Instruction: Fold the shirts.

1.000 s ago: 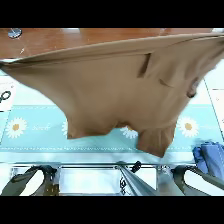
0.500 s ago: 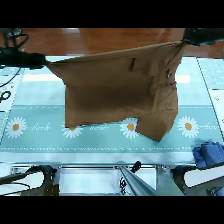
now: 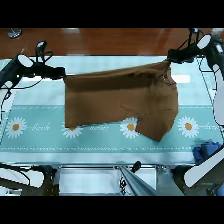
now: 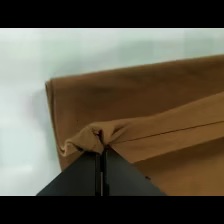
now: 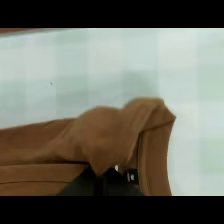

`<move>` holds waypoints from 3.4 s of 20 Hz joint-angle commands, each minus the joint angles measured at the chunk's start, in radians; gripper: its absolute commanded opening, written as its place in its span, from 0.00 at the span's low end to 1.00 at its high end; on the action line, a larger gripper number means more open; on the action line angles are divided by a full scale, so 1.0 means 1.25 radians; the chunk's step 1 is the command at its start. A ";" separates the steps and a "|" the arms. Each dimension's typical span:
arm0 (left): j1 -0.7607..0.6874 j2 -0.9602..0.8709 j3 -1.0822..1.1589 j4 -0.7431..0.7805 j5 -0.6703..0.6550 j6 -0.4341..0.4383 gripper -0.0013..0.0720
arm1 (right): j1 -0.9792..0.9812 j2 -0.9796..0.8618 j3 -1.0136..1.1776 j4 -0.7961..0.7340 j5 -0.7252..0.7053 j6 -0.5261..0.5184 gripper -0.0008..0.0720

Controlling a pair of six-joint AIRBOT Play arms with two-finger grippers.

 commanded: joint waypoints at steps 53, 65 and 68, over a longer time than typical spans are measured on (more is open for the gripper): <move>0.103 0.151 -0.469 -0.240 -0.316 0.080 0.04 | -0.318 0.473 -0.840 0.194 0.215 -0.309 0.82; 0.103 0.150 -0.469 -0.240 -0.308 0.087 0.04 | -0.140 0.401 -0.887 0.230 -0.003 -0.226 0.47; 0.105 0.153 -0.455 -0.240 -0.305 0.096 0.04 | -0.133 0.429 -0.874 0.233 0.012 -0.228 0.06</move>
